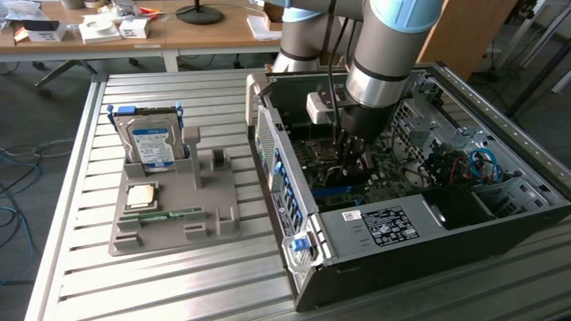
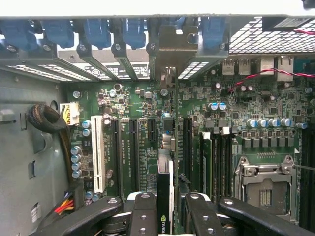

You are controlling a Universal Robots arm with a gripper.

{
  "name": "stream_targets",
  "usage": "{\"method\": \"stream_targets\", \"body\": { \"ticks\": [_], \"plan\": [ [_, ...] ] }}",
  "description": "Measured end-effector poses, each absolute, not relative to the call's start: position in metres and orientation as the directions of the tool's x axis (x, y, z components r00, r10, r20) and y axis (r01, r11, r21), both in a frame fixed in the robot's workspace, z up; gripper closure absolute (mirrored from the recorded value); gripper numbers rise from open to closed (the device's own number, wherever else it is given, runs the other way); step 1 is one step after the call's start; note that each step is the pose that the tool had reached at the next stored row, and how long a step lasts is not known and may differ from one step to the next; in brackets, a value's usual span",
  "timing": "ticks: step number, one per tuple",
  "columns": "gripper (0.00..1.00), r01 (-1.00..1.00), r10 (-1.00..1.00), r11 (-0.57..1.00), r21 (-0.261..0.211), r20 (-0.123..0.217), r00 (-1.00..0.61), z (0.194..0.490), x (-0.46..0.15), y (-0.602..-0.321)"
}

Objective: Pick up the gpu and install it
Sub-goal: 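Insert the gpu into the slot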

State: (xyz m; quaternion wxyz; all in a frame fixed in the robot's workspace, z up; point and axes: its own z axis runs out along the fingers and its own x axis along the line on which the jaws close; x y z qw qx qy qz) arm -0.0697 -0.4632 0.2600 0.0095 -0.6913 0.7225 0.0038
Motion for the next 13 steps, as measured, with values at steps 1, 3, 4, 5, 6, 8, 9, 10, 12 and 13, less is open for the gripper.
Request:
{"method": "stream_targets", "body": {
  "ticks": [1,3,4,5,6,8,9,10,12,13],
  "plan": [
    [0.74,-0.999,-0.999,0.044,-0.008,-0.019,-0.044,0.2596,-0.0698,-0.4632],
    [0.74,-0.999,-0.999,0.044,-0.008,-0.019,-0.044,0.2591,-0.07,-0.4632],
    [0.74,-0.999,-0.999,0.044,-0.008,-0.019,-0.044,0.2589,-0.07,-0.4632],
    [0.74,-0.999,-0.999,0.044,-0.008,-0.019,-0.044,0.2586,-0.07,-0.4632],
    [0.74,-0.999,-0.999,0.044,-0.008,-0.019,-0.044,0.2585,-0.07,-0.4632],
    [0.74,-0.999,-0.999,0.044,-0.008,-0.019,-0.044,0.2585,-0.0701,-0.4632],
    [0.74,-0.999,-0.999,0.044,-0.008,-0.019,-0.044,0.2584,-0.0701,-0.4632],
    [0.74,-0.999,-0.999,0.044,-0.008,-0.019,-0.044,0.2584,-0.0701,-0.4632],
    [0.74,-0.999,-0.999,0.044,-0.008,-0.019,-0.044,0.2581,-0.0701,-0.4631],
    [0.74,-0.999,-0.999,0.044,-0.008,-0.019,-0.044,0.2577,-0.07,-0.4631]
  ]
}}
